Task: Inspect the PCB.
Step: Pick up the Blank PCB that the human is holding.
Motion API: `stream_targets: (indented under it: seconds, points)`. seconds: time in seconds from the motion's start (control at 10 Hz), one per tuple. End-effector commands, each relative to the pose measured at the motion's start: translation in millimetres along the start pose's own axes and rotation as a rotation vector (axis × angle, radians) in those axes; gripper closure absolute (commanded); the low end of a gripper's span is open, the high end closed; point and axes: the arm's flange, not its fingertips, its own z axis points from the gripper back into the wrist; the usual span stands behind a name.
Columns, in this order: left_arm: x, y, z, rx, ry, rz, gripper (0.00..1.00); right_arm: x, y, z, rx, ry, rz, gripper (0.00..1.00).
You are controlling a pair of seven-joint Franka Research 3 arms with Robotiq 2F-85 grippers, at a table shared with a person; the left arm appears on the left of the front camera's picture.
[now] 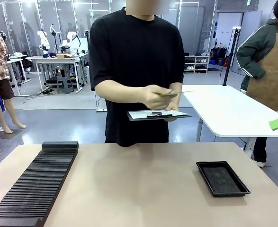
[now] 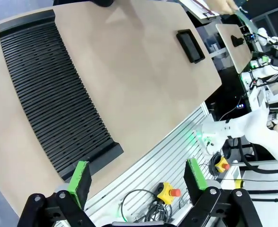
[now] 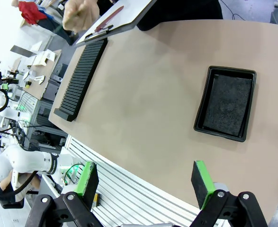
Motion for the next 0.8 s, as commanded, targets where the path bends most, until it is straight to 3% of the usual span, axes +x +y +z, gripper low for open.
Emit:
stream_targets:
  seconds: [0.0, 0.6, 0.7]
  points:
    - [3.3, -0.6, 4.4, 0.009, 0.025, 0.022, 0.0, -0.7, -0.9, 1.2, 0.01, -0.004, 0.016, 0.0]
    - [3.3, -0.6, 4.4, 0.009, 0.025, 0.022, 0.0, 0.0, 0.0, 0.0, 0.0, 0.0, 0.0, 0.0]
    - [3.3, -0.6, 4.4, 0.009, 0.025, 0.022, 0.0, 12.4, 4.0, -3.0, 0.048, 0.05, -0.194, 0.0]
